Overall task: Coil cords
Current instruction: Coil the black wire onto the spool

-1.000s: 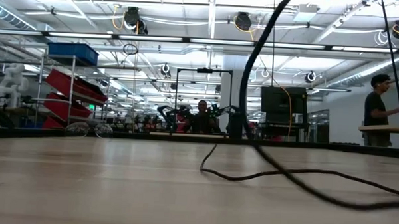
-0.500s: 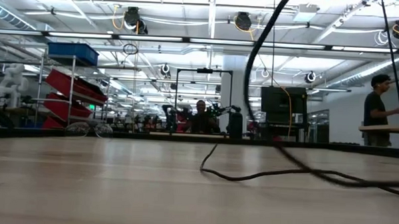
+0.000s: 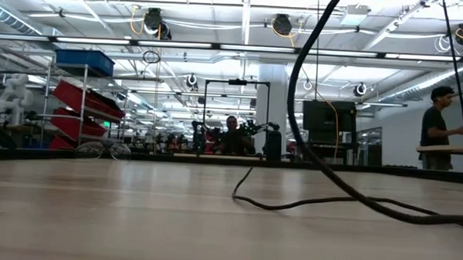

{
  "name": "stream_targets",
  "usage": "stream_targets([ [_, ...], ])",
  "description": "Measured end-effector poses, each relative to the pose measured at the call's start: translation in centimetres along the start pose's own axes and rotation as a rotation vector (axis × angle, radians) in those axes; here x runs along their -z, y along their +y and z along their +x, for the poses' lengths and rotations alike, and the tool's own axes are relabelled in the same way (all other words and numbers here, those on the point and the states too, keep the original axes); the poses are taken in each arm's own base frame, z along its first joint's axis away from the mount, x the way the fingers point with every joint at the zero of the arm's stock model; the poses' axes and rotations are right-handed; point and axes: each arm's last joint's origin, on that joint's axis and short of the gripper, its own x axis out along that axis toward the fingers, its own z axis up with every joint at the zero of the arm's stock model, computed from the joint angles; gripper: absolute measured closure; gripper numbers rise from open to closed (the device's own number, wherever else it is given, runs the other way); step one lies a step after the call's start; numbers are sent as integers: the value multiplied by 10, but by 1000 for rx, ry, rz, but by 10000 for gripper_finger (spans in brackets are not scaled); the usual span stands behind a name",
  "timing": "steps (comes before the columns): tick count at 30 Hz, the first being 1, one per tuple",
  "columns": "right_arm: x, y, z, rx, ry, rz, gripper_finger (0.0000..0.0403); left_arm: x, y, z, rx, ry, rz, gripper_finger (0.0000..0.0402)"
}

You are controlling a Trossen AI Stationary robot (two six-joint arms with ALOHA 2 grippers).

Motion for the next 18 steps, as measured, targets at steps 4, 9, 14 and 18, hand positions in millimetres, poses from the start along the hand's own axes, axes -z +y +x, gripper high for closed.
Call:
stream_targets([
  [4, 0, 0, 0, 0, 0, 0, 403, 6, -2, 3, 1, 9, 7, 216],
  [9, 0, 0, 0, 0, 0, 0, 403, 8, -3, 4, 1, 11, 11, 244],
  [14, 0, 0, 0, 0, 0, 0, 403, 8, -3, 4, 0, 12, 18, 292],
  [18, 0, 1, -1, -2, 0, 0, 403, 8, -3, 4, 1, 13, 16, 348],
])
